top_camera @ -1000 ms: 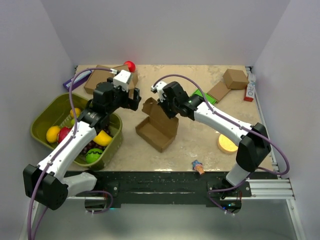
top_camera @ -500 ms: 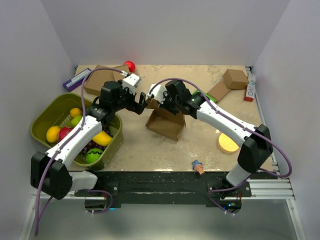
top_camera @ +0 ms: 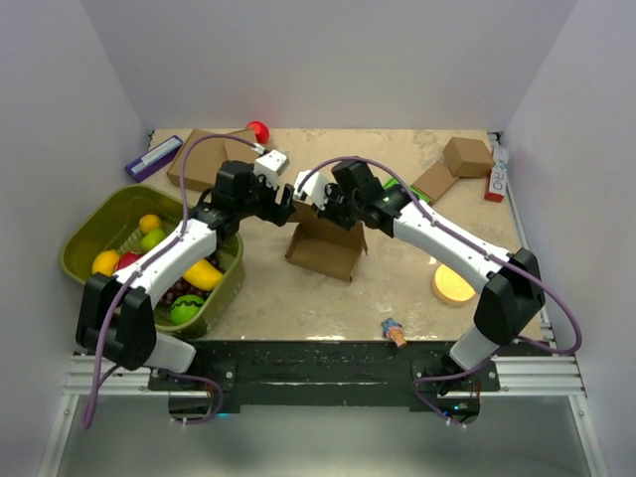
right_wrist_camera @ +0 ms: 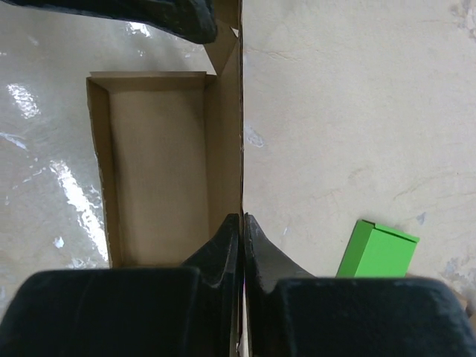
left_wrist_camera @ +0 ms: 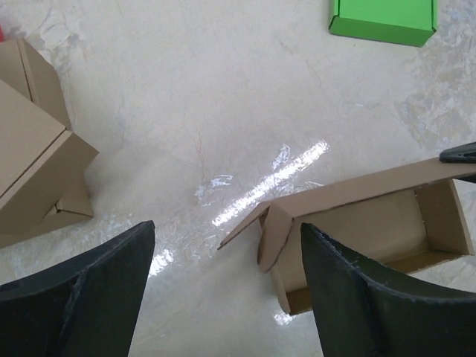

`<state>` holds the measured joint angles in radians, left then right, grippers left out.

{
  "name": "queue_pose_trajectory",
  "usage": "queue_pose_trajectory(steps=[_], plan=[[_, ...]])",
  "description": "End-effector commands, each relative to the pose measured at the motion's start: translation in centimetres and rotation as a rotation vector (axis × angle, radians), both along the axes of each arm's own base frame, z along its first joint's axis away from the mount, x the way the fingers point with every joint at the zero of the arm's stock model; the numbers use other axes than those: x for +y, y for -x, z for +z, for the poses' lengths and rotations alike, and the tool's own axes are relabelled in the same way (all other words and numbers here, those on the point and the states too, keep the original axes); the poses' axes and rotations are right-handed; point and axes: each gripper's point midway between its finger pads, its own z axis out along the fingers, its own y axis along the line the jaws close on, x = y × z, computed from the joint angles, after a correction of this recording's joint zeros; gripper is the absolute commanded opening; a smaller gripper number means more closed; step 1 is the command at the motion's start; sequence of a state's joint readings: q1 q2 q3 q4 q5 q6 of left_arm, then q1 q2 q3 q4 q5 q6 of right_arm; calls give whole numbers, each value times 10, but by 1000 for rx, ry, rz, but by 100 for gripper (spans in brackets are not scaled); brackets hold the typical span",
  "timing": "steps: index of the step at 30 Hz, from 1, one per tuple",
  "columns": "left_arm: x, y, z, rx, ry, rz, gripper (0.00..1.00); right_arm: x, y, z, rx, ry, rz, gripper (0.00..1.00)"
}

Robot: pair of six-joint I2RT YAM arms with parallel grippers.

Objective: Fold the paper box

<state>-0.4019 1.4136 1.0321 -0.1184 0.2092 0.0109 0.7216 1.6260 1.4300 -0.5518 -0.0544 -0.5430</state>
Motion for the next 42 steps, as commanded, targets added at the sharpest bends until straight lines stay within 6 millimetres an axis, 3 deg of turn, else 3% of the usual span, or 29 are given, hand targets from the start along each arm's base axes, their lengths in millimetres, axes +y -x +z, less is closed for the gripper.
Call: queue_pose_trajectory(steps=[1, 2, 5, 6, 7, 8, 10, 14, 18, 22, 24, 26, 27, 31, 35, 39, 40, 42], plan=[[-7, -18, 0, -20, 11, -11, 73, 7, 4, 33, -58, -89, 39, 6], [-10, -17, -1, -13, 15, -23, 61, 7, 5, 33, -53, -92, 38, 6], [-13, -16, -4, -5, 29, -37, 39, 7, 5, 36, -52, -107, 23, 11], [-13, -15, -4, -4, 30, -37, 35, 7, 6, 39, -56, -116, 18, 16], [-14, -15, -5, -5, 32, -41, 31, 7, 6, 41, -58, -126, 13, 28], [-15, -15, -3, -12, 39, -48, 23, 8, 9, 43, -51, -142, 13, 33], [-19, -13, -4, 6, 72, -45, 16, 9, 13, 55, -66, -189, 20, 38], [-27, -12, 4, -9, 125, -69, 0, 6, 17, 59, -81, -229, 10, 50], [-25, -11, 4, -4, 144, -38, 0, -7, 11, 69, -109, -257, -80, 63], [-13, -16, 3, -3, 147, 60, 0, -17, 14, 93, -163, -368, -162, 76], [-10, -17, 4, 4, 166, 97, 0, -26, 16, 119, -198, -483, -248, 93], [-7, -17, 3, 9, 184, 131, 0, -36, 17, 121, -167, -553, -317, 98], [-6, -17, 6, 3, 195, 141, 0, -43, 22, 135, -178, -605, -329, 99], [-1, -17, 9, -2, 224, 186, 0, -63, 29, 144, -110, -735, -434, 99], [1, -15, 10, -9, 234, 197, 0, -76, 35, 135, -20, -751, -551, 99], [-7, -7, 21, -54, 212, 83, 0, -92, 56, 113, 83, -729, -652, 99], [-12, -3, 21, -53, 202, 38, 13, -97, 66, 111, 99, -750, -669, 99], [-9, -3, 21, -53, 158, 27, 25, -104, 79, 104, 127, -733, -682, 99]])
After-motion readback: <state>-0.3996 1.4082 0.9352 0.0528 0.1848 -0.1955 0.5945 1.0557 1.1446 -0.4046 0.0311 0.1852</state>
